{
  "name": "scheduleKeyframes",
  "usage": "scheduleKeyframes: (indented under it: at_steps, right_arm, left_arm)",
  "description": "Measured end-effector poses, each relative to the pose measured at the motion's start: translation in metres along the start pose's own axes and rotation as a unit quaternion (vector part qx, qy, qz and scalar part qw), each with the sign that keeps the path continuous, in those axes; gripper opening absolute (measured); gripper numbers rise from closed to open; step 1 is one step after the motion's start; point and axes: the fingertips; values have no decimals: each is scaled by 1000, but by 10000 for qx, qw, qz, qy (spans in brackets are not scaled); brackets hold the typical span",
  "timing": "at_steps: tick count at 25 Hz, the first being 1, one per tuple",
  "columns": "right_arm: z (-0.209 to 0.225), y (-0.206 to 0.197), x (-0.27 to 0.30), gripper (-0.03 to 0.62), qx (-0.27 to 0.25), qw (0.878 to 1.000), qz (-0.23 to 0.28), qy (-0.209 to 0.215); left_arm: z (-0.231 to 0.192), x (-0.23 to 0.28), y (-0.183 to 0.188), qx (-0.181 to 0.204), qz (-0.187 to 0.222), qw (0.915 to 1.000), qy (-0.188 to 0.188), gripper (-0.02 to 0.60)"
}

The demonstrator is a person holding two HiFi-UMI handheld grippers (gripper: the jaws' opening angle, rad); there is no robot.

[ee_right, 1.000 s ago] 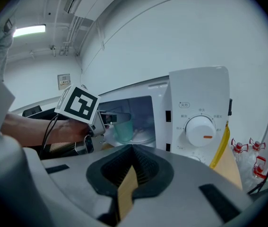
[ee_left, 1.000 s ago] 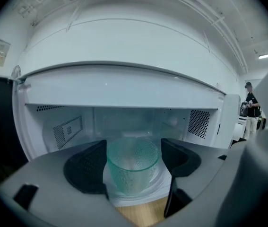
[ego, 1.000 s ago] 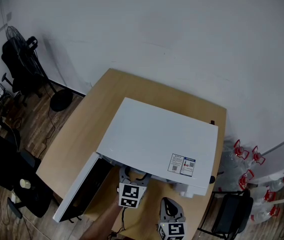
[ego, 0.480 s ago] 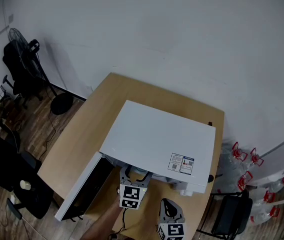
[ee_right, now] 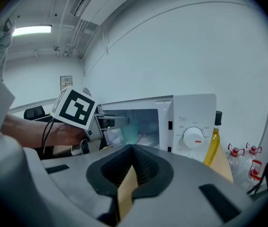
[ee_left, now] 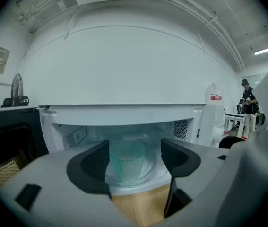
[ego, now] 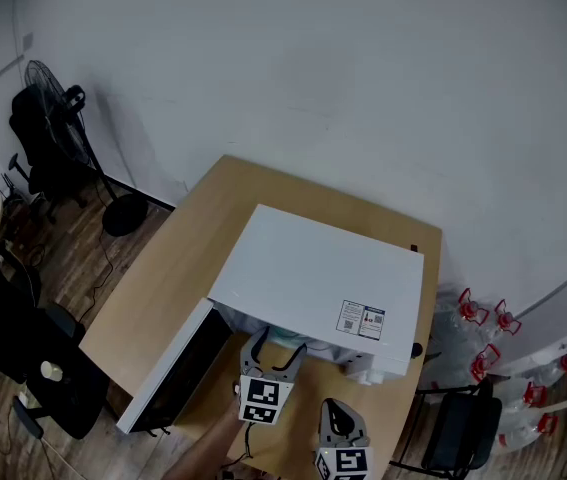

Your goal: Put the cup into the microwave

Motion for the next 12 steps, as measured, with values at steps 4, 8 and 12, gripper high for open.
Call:
scheduleKeyframes:
  at_steps: [4,8,12]
  right_arm:
    - [-5,4,-12,17,-15,10000,62,2]
    - [-9,5,-26,17,-53,9999,164,10]
    - [-11,7,-43,17,-90,9996,262,23]
  left_arm:
    - [11,-16,0,-4,-23,9999,-106,356]
    - [24,-36,-4,-156,-34,9998,-135,343]
    - [40,-62,-10,-166,-63,9998,-99,306]
Point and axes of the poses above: the fingertips, and each gripper's own axes: x forward along the fingers, z to its right, y out of its top, and after that the axes turned 10 degrees about -y, right-handed
